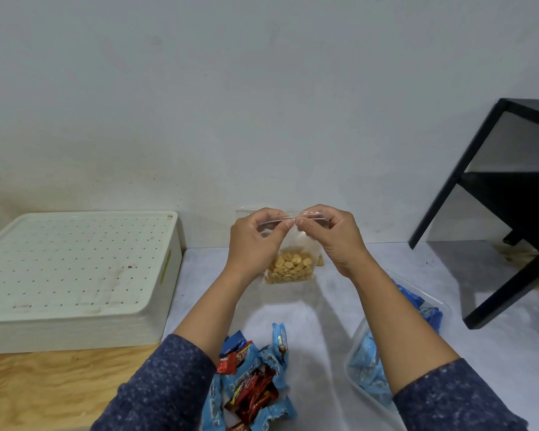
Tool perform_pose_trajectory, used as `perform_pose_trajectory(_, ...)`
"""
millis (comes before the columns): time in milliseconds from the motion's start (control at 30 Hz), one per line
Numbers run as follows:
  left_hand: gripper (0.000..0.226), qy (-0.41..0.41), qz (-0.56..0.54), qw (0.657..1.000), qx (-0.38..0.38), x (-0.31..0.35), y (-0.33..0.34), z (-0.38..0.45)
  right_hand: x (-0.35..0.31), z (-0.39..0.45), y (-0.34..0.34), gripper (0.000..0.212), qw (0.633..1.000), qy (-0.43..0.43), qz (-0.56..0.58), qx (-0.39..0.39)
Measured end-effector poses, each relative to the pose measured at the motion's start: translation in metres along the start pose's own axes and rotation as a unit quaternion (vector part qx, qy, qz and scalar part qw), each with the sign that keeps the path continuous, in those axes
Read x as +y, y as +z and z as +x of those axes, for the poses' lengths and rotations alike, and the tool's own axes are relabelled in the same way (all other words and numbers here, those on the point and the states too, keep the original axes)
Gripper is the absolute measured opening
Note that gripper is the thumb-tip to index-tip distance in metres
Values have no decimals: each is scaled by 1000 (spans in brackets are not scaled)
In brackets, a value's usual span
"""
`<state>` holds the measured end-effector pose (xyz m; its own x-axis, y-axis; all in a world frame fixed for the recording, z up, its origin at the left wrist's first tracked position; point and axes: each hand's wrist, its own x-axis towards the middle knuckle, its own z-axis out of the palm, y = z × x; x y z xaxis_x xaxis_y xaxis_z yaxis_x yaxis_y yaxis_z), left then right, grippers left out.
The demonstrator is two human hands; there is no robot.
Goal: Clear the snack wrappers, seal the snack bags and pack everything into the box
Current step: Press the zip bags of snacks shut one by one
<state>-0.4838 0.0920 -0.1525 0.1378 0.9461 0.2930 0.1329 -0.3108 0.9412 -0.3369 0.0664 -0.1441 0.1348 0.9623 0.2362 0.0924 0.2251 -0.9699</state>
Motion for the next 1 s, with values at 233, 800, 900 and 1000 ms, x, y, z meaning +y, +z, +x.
perform_pose_trajectory(233, 11, -6, -9, 999, 47, 1, 0, -1, -3, 5, 4, 14, 999, -32, -37, 2)
perform_pose_trajectory(800, 17, 69, 46, 994, 77, -3, -10, 4, -2, 6, 8, 22, 991, -84, -97, 30)
perform_pose_trajectory(900, 14, 70, 57, 993, 72, -4, -12, 5, -1, 5, 10, 20, 991, -78, -100, 32)
perform_pose_trajectory(1000, 12, 75, 66, 993, 65, -6, -13, 6, 0, 4, 13, 15, 992, -71, -99, 32)
